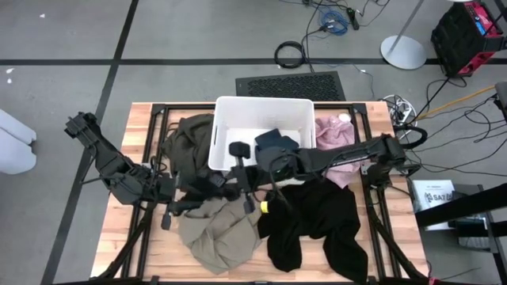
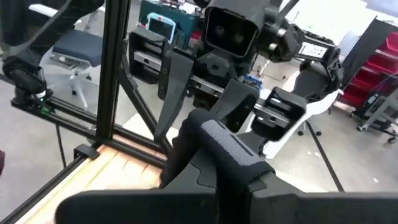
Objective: Sort clothes
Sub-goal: Move the black underwear to the right of the table
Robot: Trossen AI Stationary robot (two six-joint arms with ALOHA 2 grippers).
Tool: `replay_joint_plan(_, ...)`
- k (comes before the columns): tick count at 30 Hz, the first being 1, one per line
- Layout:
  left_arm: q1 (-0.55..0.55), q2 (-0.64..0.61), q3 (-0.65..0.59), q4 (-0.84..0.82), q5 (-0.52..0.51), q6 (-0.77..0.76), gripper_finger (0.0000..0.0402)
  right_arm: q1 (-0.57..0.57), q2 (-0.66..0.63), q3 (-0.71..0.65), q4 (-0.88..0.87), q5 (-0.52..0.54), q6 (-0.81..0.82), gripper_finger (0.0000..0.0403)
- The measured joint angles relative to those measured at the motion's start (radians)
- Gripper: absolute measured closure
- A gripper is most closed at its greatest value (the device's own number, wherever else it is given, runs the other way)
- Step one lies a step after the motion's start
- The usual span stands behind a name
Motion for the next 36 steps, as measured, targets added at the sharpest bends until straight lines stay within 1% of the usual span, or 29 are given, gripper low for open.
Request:
replay_joint_plan(4, -0.001, -0.026, 0.000, -0.064, -0.007, -0.003, 0.0229, 0.009, -0.074, 0.000, -0.131, 0.082, -0.001, 0.0402)
replay_joint_plan(7, -0.001, -0.048, 0.000, -0.100, -0.009, -0.019, 0.0213, 0.026, -0.135, 0.000, -0.236, 0.165, -0.003, 0.0402)
replay_joint_plan(10, -0.001, -0.070, 0.000, -0.122, -0.017, -0.029, 0.0210, 0.057, -0.196, 0.000, -0.337, 0.210, 0.015, 0.0403)
replay_joint_plan(14, -0.001, -0.088, 0.000, -0.123, -0.017, -0.029, 0.0210, 0.115, -0.271, 0.000, -0.425, 0.273, 0.047, 0.0403)
replay_joint_plan(21, -0.001, -0.089, 0.000, -0.125, -0.024, -0.029, 0.0210, 0.260, -0.365, 0.000, -0.529, 0.472, 0.115, 0.0403)
replay_joint_plan(24, -0.001, -0.088, 0.000, -0.125, -0.023, -0.029, 0.0210, 0.320, -0.395, 0.001, -0.602, 0.529, 0.184, 0.0403)
replay_joint_plan(28, -0.001, -0.088, 0.000, -0.125, -0.023, -0.029, 0.0210, 0.401, -0.416, 0.001, -0.757, 0.603, 0.339, 0.0403)
replay_joint_plan(32, 0.000, -0.088, 0.000, -0.125, -0.031, -0.025, 0.0210, 0.477, -0.414, 0.001, -0.922, 0.690, 0.521, 0.0403)
replay_joint_plan(36, 0.000, -0.088, -0.001, -0.125, -0.046, -0.025, 0.0210, 0.535, -0.387, 0.001, -1.045, 0.729, 0.675, 0.0403)
